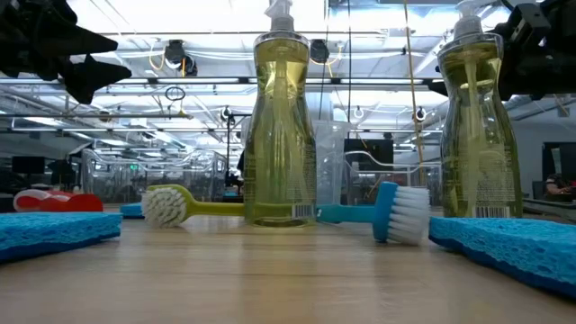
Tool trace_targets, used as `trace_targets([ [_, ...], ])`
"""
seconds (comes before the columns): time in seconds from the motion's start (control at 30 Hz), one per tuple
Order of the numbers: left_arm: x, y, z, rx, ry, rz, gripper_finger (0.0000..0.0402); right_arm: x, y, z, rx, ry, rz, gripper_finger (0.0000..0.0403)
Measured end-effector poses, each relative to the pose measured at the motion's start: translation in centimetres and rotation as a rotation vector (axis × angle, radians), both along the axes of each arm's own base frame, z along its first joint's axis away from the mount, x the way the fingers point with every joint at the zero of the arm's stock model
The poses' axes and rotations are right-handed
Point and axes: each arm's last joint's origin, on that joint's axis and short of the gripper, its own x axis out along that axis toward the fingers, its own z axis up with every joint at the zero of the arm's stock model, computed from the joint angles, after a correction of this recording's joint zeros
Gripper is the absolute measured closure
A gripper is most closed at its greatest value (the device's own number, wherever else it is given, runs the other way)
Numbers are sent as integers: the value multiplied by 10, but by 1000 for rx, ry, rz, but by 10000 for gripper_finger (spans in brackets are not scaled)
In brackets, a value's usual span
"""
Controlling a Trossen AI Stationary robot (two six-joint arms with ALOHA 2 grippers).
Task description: Pick & Place Kitchen Sink Supplies
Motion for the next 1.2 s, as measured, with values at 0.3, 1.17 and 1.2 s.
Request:
trace_targets([
  [0.3, 0, 0, 0, 0, 0, 0, 128, 0, 0, 0, 0, 0, 0, 266],
  [1.17, 0, 0, 0, 0, 0, 0, 128, 0, -1, 0, 2, -1, -46, 266],
  [1.2, 0, 0, 0, 0, 0, 0, 128, 0, -2, 0, 2, -1, -60, 266],
])
